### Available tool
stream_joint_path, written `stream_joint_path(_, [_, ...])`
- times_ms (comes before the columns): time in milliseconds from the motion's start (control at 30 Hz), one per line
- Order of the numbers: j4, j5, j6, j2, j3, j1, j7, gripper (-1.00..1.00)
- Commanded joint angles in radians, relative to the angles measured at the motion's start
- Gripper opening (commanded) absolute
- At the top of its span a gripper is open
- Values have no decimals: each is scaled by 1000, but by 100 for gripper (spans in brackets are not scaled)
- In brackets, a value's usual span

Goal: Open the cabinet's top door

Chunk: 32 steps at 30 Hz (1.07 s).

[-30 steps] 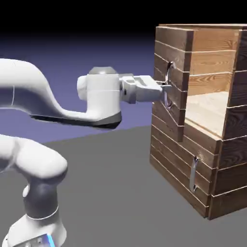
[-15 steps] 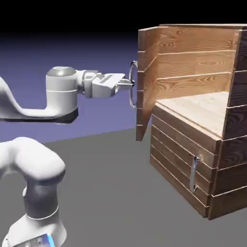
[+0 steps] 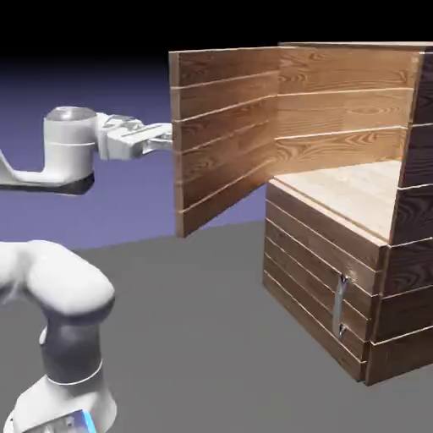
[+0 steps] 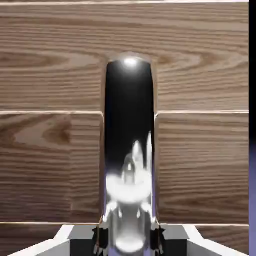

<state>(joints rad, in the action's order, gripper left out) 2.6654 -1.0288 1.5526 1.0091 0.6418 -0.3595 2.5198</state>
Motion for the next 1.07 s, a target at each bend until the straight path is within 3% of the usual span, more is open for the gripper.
stream_joint_path(0, [-29,27,-36,-24,36,19,6,-100])
stream_joint_path(500, [-523,261,-483,-286,568,494,77,-100])
stream_joint_path(1033, [-1001,392,-739,-162,963,1073,-43,-100])
